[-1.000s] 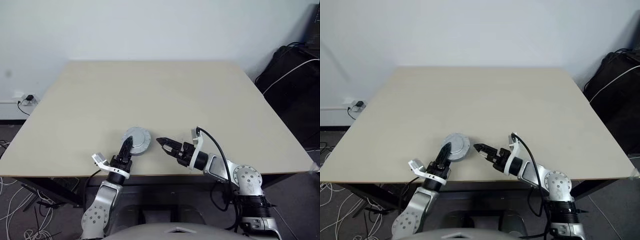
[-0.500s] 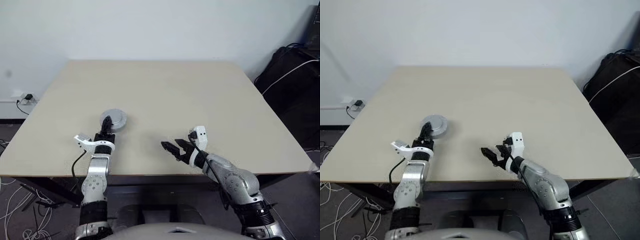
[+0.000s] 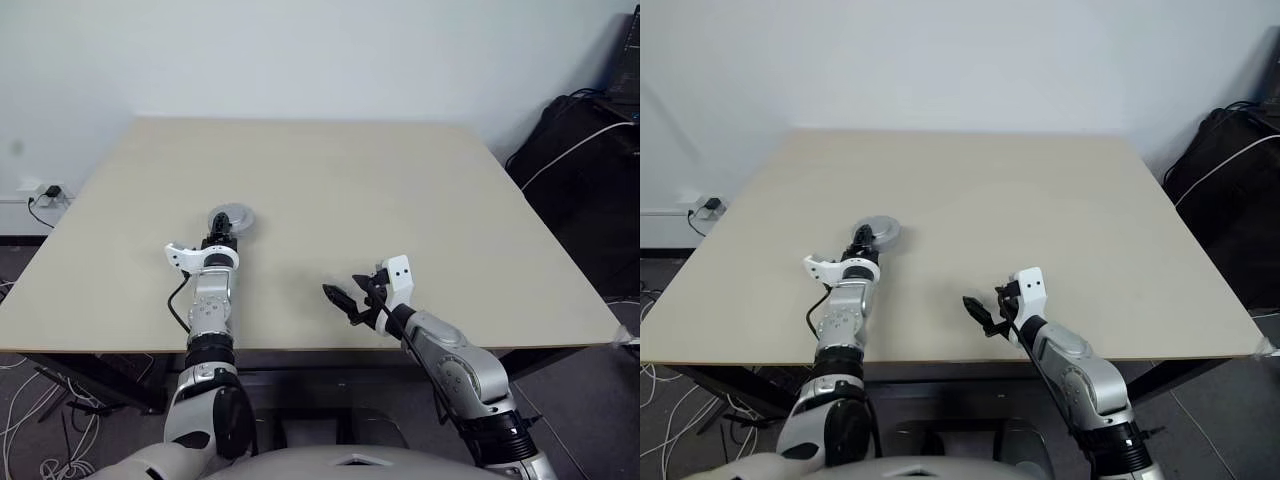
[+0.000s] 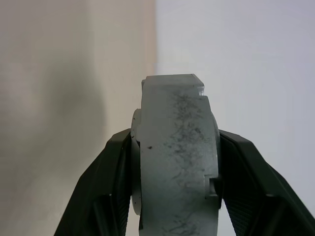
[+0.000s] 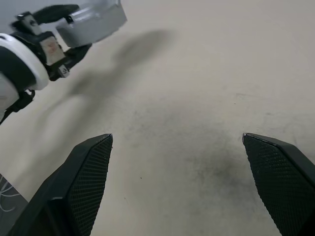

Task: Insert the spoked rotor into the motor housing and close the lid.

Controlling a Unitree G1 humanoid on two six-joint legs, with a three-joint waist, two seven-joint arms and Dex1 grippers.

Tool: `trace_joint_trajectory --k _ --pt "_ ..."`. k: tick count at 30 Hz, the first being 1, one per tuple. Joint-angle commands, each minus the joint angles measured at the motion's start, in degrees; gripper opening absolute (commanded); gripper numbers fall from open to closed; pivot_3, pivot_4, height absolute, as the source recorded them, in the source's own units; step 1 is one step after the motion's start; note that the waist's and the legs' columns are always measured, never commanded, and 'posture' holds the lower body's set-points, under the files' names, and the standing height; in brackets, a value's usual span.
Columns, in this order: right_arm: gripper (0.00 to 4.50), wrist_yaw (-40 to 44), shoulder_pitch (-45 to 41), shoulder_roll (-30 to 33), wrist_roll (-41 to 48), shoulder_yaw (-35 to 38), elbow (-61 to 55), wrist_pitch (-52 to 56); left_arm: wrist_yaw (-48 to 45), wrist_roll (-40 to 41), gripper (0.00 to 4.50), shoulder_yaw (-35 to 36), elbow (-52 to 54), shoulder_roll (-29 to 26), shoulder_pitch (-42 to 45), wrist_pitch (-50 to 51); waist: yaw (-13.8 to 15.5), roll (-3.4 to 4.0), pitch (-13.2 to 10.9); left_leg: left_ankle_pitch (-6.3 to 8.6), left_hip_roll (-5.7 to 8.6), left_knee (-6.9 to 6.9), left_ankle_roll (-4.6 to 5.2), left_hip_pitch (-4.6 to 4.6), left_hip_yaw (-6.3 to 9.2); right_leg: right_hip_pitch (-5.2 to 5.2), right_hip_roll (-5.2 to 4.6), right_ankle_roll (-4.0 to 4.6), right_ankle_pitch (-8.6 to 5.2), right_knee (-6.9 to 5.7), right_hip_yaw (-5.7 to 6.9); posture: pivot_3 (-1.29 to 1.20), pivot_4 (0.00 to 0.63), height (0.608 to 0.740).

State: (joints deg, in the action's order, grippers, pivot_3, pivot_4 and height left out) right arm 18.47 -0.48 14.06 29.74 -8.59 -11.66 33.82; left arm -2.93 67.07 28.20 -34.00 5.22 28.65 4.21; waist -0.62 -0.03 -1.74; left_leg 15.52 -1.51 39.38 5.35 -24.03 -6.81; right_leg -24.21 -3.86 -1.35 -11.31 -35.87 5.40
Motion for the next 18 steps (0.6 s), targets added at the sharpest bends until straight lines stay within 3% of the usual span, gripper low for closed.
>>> trace_joint_trajectory --k 1,5,12,15,18 --pt "4.5 0.4 -0.2 -0.7 -0.7 1.1 -1.3 -0.8 -1.0 -2.4 2.14 2.2 -4.0 -1.4 5.3 -1.1 0.0 0.0 0.0 0.0 0.0 0.0 0.0 0.0 0.0 0.0 0.0 0.0 0.0 0.0 0.0 0.0 0.0 0.74" --pt "4.5 0.5 0.0 -1.1 -1.6 1.3 -1.4 -0.5 -0.3 -5.0 2.14 4.4 -9.1 -1.8 7.3 -1.1 0.0 -0.01 0.0 0.0 0.01 0.0 0.0 0.0 -0.02 0.0 -0.01 -0.01 0.01 0.0 -0.03 0.0 0.0 0.74" --pt "4.5 0.1 0.0 -2.1 -1.7 2.4 -1.7 0.9 2.8 -8.2 4.47 6.3 -10.4 -0.5 6.4 -0.2 0.0 -0.02 0.0 0.01 0.01 0.03 -0.06 0.08 -0.01 0.08 -0.03 -0.01 0.03 -0.02 -0.02 0.0 0.0 0.74" --pt "4.5 0.1 -0.1 -2.2 -2.1 2.5 -1.6 1.2 5.2 -9.6 4.49 6.2 -7.7 0.4 4.1 0.8 0.0 0.0 0.0 0.29 0.0 0.03 -0.05 0.4 0.01 0.4 -0.06 0.0 0.02 -0.01 -0.01 0.0 0.0 0.74" --pt "4.5 0.2 0.2 -2.5 -2.1 2.7 -1.8 2.0 11.0 -12.5 4.49 2.9 2.1 2.5 -3.7 6.4 -0.5 0.07 0.2 0.31 -0.01 0.01 -0.06 0.44 -0.01 0.4 -0.15 0.03 0.01 -0.02 0.0 0.0 0.0 0.74"
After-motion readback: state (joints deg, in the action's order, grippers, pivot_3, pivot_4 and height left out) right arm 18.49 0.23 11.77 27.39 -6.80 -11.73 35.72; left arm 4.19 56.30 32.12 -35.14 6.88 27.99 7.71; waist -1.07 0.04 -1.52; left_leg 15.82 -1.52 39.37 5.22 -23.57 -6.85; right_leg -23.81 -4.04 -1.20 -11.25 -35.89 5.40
